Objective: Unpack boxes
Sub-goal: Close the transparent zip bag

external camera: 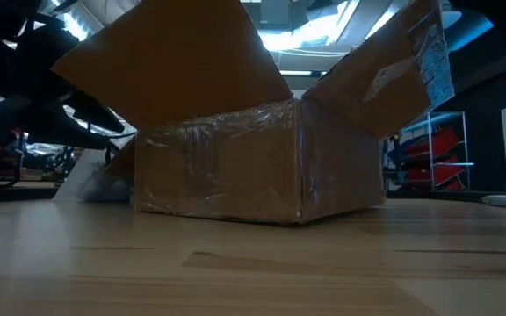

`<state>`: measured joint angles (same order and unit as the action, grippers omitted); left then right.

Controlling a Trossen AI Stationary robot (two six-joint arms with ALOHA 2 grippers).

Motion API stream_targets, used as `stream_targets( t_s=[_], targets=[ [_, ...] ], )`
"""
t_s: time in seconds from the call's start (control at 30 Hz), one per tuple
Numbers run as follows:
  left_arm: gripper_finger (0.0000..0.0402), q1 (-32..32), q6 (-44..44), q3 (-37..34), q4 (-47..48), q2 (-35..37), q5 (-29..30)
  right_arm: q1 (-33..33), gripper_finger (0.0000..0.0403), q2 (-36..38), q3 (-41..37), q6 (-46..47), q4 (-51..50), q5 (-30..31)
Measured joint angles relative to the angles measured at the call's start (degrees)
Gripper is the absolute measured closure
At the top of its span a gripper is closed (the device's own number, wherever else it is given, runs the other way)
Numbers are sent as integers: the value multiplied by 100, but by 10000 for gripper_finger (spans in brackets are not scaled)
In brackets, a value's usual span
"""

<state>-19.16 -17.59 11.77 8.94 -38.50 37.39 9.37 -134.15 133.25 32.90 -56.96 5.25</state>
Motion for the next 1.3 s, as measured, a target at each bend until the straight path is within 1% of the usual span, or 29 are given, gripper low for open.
stream_targets(
  t_s=[0.27,0.6,0.73,1.07,1.3],
  targets=[
    [162,0,24,0,-3,0,240,-2,146,0,0,-63,291,-30],
    [162,0,14,0,42,0,240,-1,146,0,0,-177,-59,-34],
    [162,0,91,0,29,-7,337,0,146,0,0,-177,-227,-35],
    [162,0,111,0,29,-191,356,0,146,0,0,-175,-285,-35],
    [163,0,162,0,-34,-249,609,-2,146,0,0,-160,-280,-30]
  ],
)
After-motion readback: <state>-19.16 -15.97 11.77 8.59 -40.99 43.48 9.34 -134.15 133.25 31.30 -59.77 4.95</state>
